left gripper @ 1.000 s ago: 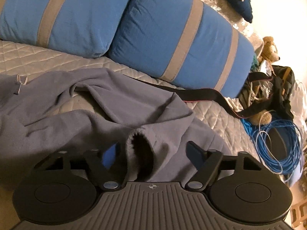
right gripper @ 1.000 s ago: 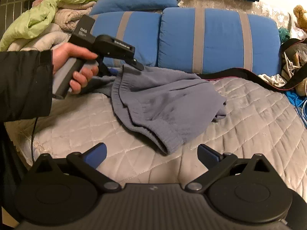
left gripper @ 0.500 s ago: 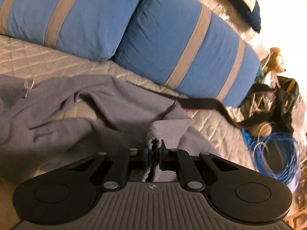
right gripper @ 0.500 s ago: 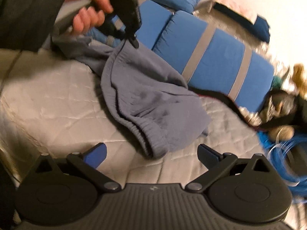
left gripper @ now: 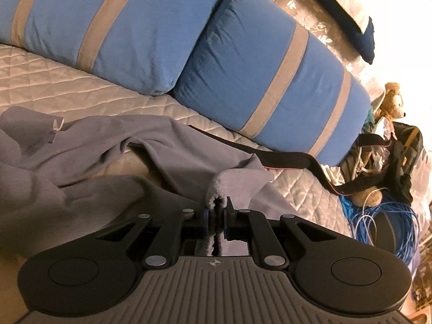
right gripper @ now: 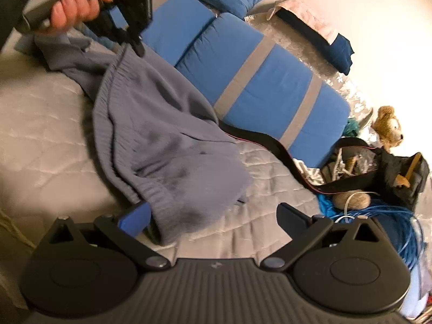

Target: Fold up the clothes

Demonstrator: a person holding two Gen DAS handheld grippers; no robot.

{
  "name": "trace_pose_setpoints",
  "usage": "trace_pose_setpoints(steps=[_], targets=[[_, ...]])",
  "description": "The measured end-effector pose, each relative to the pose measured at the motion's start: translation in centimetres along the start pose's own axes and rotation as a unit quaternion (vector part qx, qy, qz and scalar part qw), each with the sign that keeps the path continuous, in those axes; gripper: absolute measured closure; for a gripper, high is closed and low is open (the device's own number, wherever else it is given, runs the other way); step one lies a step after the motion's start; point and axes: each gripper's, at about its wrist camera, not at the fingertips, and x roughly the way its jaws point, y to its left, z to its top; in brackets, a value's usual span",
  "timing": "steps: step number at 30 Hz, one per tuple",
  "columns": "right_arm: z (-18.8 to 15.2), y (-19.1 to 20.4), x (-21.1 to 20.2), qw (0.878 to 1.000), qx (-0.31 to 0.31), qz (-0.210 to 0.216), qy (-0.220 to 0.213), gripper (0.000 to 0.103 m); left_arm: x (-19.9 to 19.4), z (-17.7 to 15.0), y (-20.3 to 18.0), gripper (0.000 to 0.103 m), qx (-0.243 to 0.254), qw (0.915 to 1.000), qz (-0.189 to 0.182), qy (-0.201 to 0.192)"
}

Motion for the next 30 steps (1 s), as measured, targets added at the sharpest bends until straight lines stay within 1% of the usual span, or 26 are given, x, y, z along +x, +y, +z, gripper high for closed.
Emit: trace_pose_setpoints(steps=[2, 6, 9, 11, 13, 15, 17, 18, 19, 20, 21, 22, 23, 24, 27, 30], targets=[[-0.1, 0.6, 0.5, 1.0, -0.029, -0.007, 0.005, 0.001, -0.1, 0.0, 0.5, 0.094, -0.007, 1.0, 0.002, 0.001], [-0.2, 1.8, 1.1, 0.998, -0.064, -0.027, 0.008, 0.001, 0.0, 0.0, 1.2, 0.094, -0.011, 0.9999, 0.003, 0.005], [0.0, 2.9, 1.4, 0.994, -0.096, -0.045, -0.001, 0.001, 0.0, 0.0, 1.5, 0.094, -0.009, 0.9999, 0.003, 0.005], [0.0, 3.8, 1.1, 0.991, -0.119, -0.054, -0.016, 0.002, -0.1, 0.0, 1.6, 0.094, -0.011, 0.9999, 0.004, 0.004], [0.0, 4.6, 0.8, 0.989, -0.134, -0.063, -0.026, 0.004, -0.2, 0.0, 1.8, 0.094, -0.014, 0.9999, 0.006, 0.004], [0.0, 5.2, 1.0, 0.986, -0.146, -0.079, -0.025, 0.007, -0.1, 0.1, 2.1, 0.094, -0.02, 0.9998, 0.006, 0.005], [0.0, 5.2, 1.4, 0.984, -0.15, -0.092, -0.018, 0.02, -0.1, 0.2, 2.3, 0.094, -0.023, 0.9997, 0.007, 0.006], [0.0, 5.1, 1.5, 0.985, -0.148, -0.086, -0.014, 0.025, -0.1, 0.2, 2.3, 0.094, -0.024, 0.9997, 0.009, 0.006], [-0.1, 5.0, 1.6, 0.986, -0.146, -0.08, -0.009, 0.038, 0.0, 0.2, 2.3, 0.094, -0.023, 0.9997, 0.01, 0.006], [-0.1, 4.9, 1.7, 0.987, -0.145, -0.074, -0.005, 0.053, 0.0, 0.2, 2.3, 0.094, -0.023, 0.9996, 0.012, 0.006], [-0.1, 4.7, 1.8, 0.988, -0.142, -0.068, -0.001, 0.065, 0.0, 0.2, 2.4, 0.094, -0.022, 0.9996, 0.014, 0.006], [-0.2, 4.6, 1.6, 0.989, -0.138, -0.059, 0.001, 0.084, 0.0, 0.2, 2.4, 0.094, -0.022, 0.9996, 0.016, 0.007], [-0.4, 4.6, 1.4, 0.99, -0.131, -0.051, 0.001, 0.091, 0.1, 0.2, 2.4, 0.094, -0.021, 0.9996, 0.018, 0.007], [-0.5, 4.5, 1.1, 0.991, -0.126, -0.045, -0.001, 0.096, 0.1, 0.2, 2.5, 0.095, -0.022, 0.9995, 0.022, 0.008], [-0.8, 4.1, 0.3, 0.993, -0.114, -0.028, -0.001, 0.098, 0.2, 0.2, 2.7, 0.095, -0.027, 0.9991, 0.031, 0.005], [-1.1, 3.9, -0.5, 0.995, -0.101, -0.017, 0.0, 0.099, 0.1, 0.2, 3.1, 0.095, -0.034, 0.9989, 0.032, 0.001]])
